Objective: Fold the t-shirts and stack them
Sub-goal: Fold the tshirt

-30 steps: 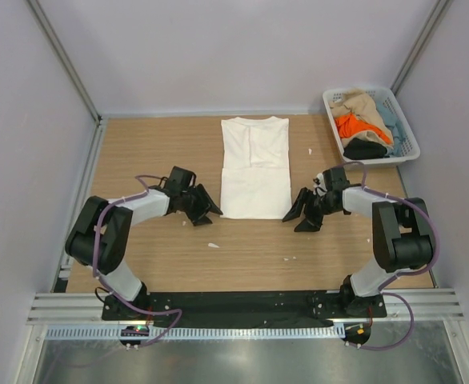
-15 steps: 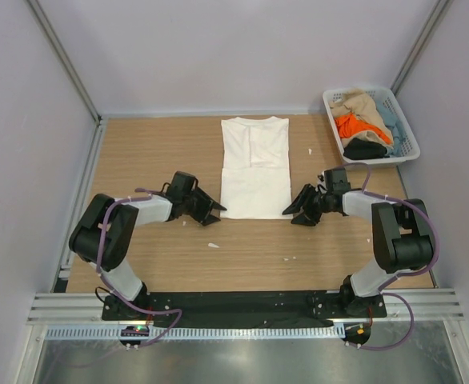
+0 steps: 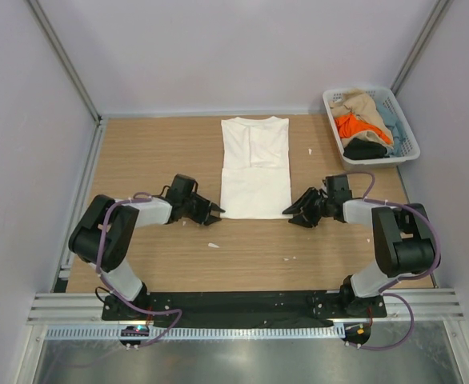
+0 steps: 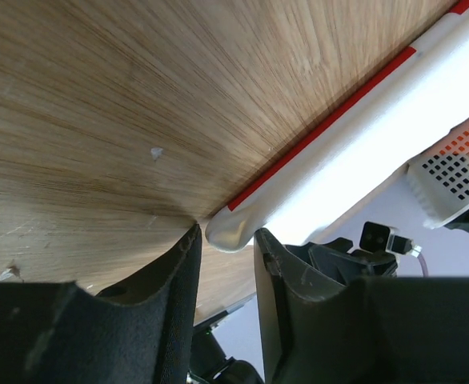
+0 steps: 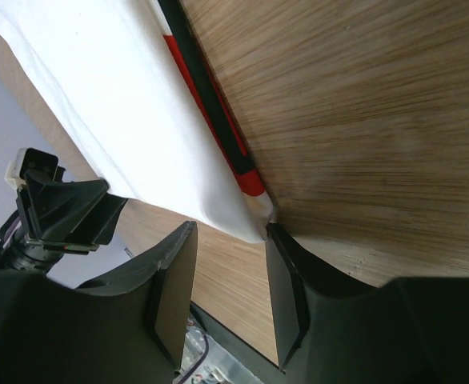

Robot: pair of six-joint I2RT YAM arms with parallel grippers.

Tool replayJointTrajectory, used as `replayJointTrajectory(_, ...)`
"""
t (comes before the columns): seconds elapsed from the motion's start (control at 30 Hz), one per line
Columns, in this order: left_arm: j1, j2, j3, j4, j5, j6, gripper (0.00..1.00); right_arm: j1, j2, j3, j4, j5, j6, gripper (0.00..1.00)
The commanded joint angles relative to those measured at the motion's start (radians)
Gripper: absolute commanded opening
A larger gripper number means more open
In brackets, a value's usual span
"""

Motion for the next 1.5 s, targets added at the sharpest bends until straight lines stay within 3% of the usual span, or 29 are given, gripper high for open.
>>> replayJointTrajectory(0.0,-0.004,0.039,-0.035,-0.031,-0.071,-0.028,0.34,0.003,-0.022,-0.036,0.000,0.081,0.028,0.46)
replayJointTrajectory(0.4,-0.004,0.055,-0.068,0.015,-0.079,-0.054,0.33,-0.012,-0.036,-0.064,-0.005,0.121,0.049,0.48)
replayJointTrajectory(0.9,-0.002,0.079,-0.068,0.065,-0.068,-0.016,0.08,-0.028,0.026,-0.070,0.028,0.130,0.077,0.45)
replayJointTrajectory(1.0,0.004,0.078,-0.075,0.068,-0.060,-0.010,0.00,-0.029,0.053,-0.074,0.064,0.126,0.075,0.40)
replayJointTrajectory(1.07,0.008,0.069,-0.087,0.075,-0.062,-0.001,0.00,-0.028,0.062,-0.079,0.071,0.126,0.066,0.27)
replayJointTrajectory(1.1,0.013,0.062,-0.093,0.084,-0.063,0.014,0.00,-0.026,0.066,-0.081,0.072,0.124,0.059,0.13)
replayJointTrajectory(1.17,0.021,0.040,-0.102,0.078,-0.062,0.042,0.00,-0.018,0.085,-0.064,0.023,0.126,0.002,0.04)
replayJointTrajectory(1.47,0.024,-0.207,-0.182,-0.089,-0.094,0.225,0.00,0.147,-0.045,-0.051,-0.161,0.179,-0.113,0.01)
